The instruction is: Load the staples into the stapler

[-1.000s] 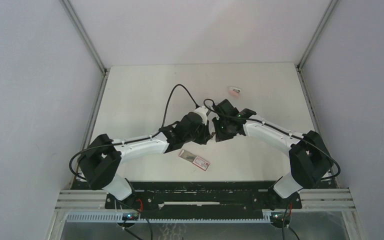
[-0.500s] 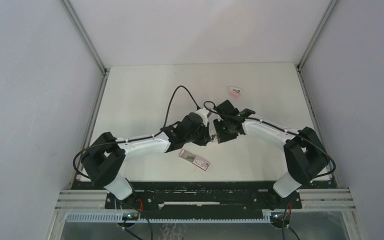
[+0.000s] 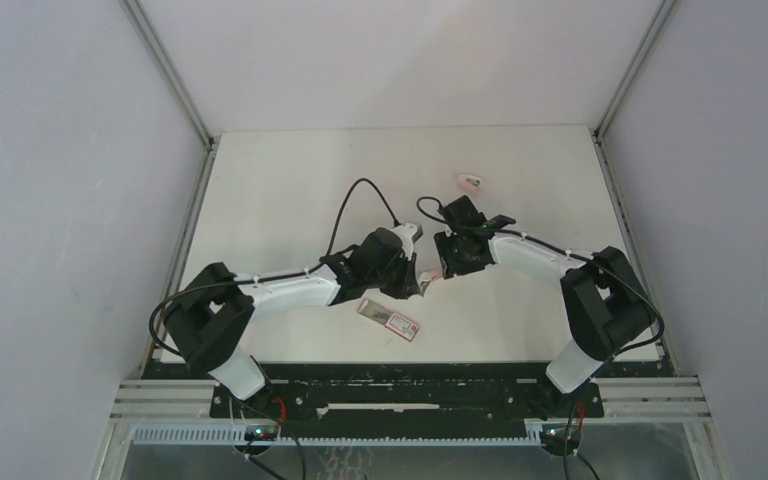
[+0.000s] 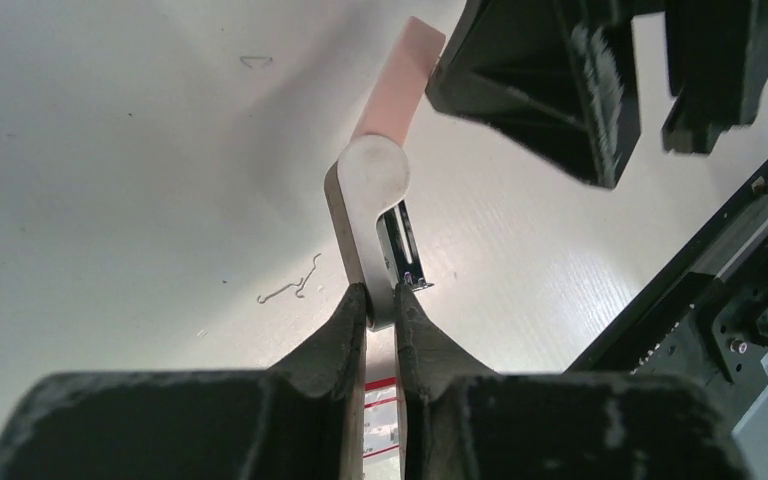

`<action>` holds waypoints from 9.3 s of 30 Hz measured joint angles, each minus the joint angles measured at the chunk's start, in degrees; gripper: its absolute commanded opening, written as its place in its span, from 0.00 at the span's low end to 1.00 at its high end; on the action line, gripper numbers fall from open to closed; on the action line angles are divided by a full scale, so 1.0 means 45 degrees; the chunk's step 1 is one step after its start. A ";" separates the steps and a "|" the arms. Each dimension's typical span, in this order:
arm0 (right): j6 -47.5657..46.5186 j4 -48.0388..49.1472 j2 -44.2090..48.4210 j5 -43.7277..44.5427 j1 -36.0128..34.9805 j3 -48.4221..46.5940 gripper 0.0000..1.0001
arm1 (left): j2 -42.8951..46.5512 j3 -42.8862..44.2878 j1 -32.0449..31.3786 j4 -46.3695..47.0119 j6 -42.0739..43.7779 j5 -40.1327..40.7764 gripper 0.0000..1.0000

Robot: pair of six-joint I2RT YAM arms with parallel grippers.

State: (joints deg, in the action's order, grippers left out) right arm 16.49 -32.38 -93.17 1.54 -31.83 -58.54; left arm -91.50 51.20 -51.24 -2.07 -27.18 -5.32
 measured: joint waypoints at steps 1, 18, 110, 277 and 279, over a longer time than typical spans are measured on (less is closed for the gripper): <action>-0.0024 0.0019 0.0000 -0.0005 0.0078 0.0000 0.47 | 0.0000 -0.0049 0.0068 0.0010 0.0019 -0.0092 0.00; 0.2662 0.2055 0.4333 -0.2914 0.1637 0.2152 0.70 | 0.1404 -0.2803 0.2103 0.2132 -0.3347 -0.0913 0.00; -0.1894 0.6300 -0.3123 0.0330 -0.2200 -0.1175 0.24 | 1.2429 -0.0617 0.9476 -0.7014 0.2283 0.2492 0.92; -0.0500 0.3706 0.7529 -0.9496 -0.2089 0.1928 0.74 | 0.9675 -0.3138 0.2268 0.0053 -0.0942 -0.6295 0.00; -0.0413 0.3774 0.7325 -1.0025 -0.2200 0.1928 0.67 | 0.9734 -0.3138 0.2244 0.0063 -0.0913 -0.6640 0.00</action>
State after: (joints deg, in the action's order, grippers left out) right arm 14.63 -15.40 -60.20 -43.57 -41.74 -49.87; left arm -47.70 37.08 -41.15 -1.78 -31.29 -35.20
